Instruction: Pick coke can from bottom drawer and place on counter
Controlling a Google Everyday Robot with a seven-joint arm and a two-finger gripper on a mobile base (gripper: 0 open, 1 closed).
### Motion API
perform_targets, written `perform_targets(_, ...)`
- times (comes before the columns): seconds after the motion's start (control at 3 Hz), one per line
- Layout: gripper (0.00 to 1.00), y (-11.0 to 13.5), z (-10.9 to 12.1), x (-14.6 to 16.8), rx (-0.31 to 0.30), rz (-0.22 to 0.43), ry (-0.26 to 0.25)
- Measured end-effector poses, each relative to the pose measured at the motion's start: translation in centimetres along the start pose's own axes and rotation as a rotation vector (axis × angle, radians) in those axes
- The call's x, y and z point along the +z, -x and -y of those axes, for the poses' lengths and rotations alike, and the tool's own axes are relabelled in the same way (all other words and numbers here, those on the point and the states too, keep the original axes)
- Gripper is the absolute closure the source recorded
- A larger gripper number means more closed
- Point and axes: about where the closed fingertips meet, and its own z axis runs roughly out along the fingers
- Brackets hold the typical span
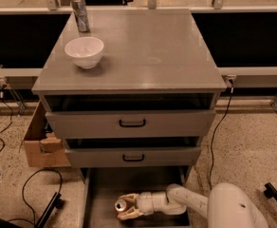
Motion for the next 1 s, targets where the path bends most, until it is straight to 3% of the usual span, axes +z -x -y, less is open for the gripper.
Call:
perform_targets(0.33, 0.94, 3.8, -2.2, -4.5, -0.009, -0.011, -0.042)
perform_targets(0.67, 1.00, 8.9, -5.9, -9.5, 0.059, 0.022, -0.075)
perform_targets(1.0, 1.00, 14.4, -9.3, -14.1, 0.156, 0.059, -0.104)
